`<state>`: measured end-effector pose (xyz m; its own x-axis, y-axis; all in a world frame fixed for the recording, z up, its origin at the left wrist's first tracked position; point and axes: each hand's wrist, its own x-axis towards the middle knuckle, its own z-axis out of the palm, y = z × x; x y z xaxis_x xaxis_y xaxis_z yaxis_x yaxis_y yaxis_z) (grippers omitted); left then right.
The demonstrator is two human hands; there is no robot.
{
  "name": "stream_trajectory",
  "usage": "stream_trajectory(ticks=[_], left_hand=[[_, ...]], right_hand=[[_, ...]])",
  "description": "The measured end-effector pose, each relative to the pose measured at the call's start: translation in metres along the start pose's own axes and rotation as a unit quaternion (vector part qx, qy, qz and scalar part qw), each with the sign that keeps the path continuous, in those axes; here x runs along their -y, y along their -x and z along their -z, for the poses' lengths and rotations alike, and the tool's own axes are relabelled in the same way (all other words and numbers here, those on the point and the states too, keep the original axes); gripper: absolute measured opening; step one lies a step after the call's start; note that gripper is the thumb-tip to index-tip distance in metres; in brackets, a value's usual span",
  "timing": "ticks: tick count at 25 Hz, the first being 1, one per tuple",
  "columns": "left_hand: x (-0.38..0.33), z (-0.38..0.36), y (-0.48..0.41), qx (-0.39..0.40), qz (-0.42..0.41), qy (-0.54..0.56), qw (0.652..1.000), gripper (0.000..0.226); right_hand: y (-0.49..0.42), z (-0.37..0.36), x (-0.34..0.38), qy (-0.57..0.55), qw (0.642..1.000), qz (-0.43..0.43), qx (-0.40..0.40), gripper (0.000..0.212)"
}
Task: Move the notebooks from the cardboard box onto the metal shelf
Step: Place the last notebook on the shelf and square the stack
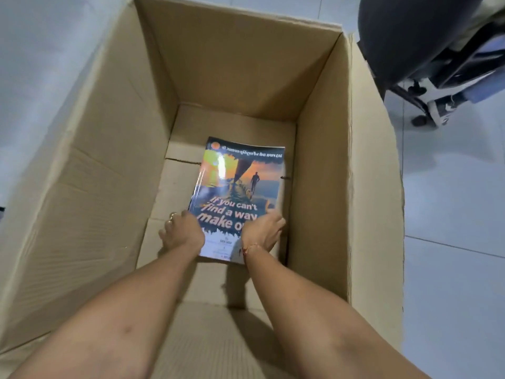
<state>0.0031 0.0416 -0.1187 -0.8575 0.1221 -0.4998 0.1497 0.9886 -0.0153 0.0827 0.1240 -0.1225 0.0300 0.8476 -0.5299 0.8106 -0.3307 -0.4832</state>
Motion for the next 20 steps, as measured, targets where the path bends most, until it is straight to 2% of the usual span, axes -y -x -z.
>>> stream_trajectory(ticks=[5,7,9,11,13,16,18,20], left_hand=[[0.011,0.078,0.030,-0.091,-0.065,-0.003,0.994,0.033],[0.029,0.128,0.056,-0.146,-0.094,0.033,0.984,0.029],[0.057,0.184,0.093,-0.240,-0.127,0.079,0.959,0.027],[0.099,0.244,0.140,-0.363,-0.141,0.127,0.912,0.037],[0.144,0.302,0.194,-0.513,-0.136,0.160,0.832,0.044],[0.235,0.363,0.289,-0.700,-0.080,0.164,0.690,0.046],[0.281,0.385,0.332,-0.748,-0.026,0.152,0.646,0.046],[0.330,0.411,0.370,-0.767,0.058,0.156,0.619,0.043]], right_hand=[[0.051,0.025,0.045,-0.149,0.988,0.029,-0.036,0.041],[0.093,0.051,0.072,-0.245,0.964,0.085,-0.057,0.038],[0.142,0.083,0.102,-0.349,0.918,0.170,-0.084,0.037],[0.205,0.118,0.137,-0.442,0.852,0.262,-0.099,0.038],[0.271,0.150,0.167,-0.523,0.782,0.329,-0.083,0.040],[0.389,0.179,0.196,-0.617,0.659,0.426,0.058,0.042],[0.448,0.185,0.208,-0.615,0.610,0.472,0.160,0.043],[0.514,0.192,0.223,-0.565,0.568,0.541,0.257,0.045]])
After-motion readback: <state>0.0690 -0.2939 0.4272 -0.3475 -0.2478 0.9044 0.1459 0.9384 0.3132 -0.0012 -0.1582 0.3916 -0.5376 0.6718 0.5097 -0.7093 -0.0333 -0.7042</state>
